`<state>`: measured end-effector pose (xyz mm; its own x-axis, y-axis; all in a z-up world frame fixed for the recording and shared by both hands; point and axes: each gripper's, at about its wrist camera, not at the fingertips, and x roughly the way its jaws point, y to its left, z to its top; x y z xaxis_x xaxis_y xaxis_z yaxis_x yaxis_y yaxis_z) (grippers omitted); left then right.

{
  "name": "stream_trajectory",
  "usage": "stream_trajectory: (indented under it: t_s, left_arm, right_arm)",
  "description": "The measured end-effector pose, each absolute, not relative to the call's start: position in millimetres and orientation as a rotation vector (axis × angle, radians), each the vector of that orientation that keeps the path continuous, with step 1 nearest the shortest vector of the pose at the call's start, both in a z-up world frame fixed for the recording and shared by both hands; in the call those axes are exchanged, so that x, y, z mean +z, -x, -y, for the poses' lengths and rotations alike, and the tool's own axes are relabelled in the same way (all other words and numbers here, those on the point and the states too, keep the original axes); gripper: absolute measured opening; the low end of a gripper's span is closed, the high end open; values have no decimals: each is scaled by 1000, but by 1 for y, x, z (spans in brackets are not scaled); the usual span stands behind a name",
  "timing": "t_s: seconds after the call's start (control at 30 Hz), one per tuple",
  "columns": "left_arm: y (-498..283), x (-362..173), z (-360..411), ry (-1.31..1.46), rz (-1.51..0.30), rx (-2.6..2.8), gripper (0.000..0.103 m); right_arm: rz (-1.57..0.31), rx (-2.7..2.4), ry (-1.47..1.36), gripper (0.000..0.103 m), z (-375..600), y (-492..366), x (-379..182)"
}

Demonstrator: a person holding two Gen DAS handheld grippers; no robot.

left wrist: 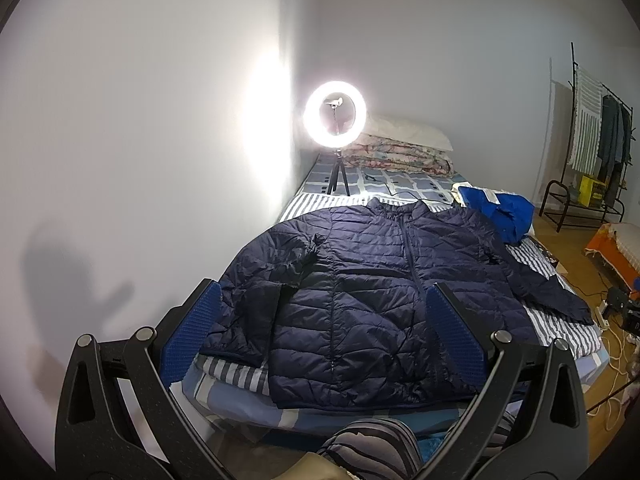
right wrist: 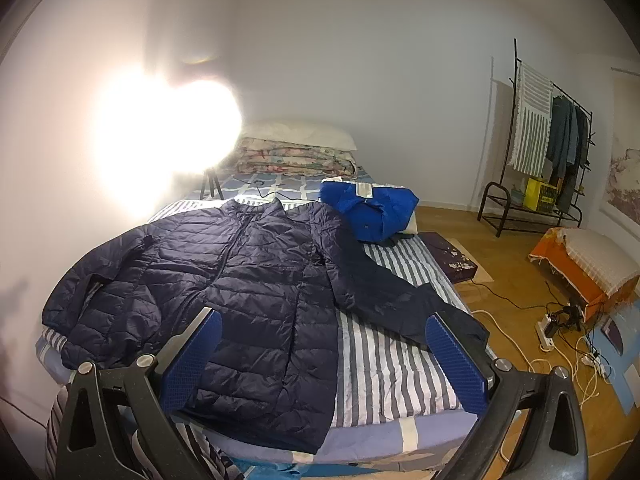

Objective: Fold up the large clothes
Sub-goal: 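Move the right tool to the jacket sleeve and close on its cuff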

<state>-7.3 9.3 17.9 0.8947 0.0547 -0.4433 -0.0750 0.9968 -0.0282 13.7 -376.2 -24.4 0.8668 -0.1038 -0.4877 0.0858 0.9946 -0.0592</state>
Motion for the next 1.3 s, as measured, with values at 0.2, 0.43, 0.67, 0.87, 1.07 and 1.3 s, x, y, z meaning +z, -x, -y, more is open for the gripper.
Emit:
stream_trajectory:
  t_s: [0.2,0.43,0.67,0.87,1.07,1.3]
  left_arm:
    - [6,12,-20,51,-468,90,103]
    - [17,-2,-37,51,-432,130,103]
    - [37,-25,-51,4,-402,191,103]
    - [44,-41,-60,3,-437,216,97]
    - [45,-56,-72,21,-481,238,93]
    - [45,-66,-78,22,-508,251,87]
  right_arm:
    - [-507,-85,60,103,368,-20,-25]
    - [-401,-40,174,103,343,-40,-20]
    - [-308,58,332,103,310,-90,-16]
    - [-325,156,315,102,300,-161,-20]
    - [-426,147,376,94,294,-235,-50]
    - [-472,124,354,92,300,-265,-52]
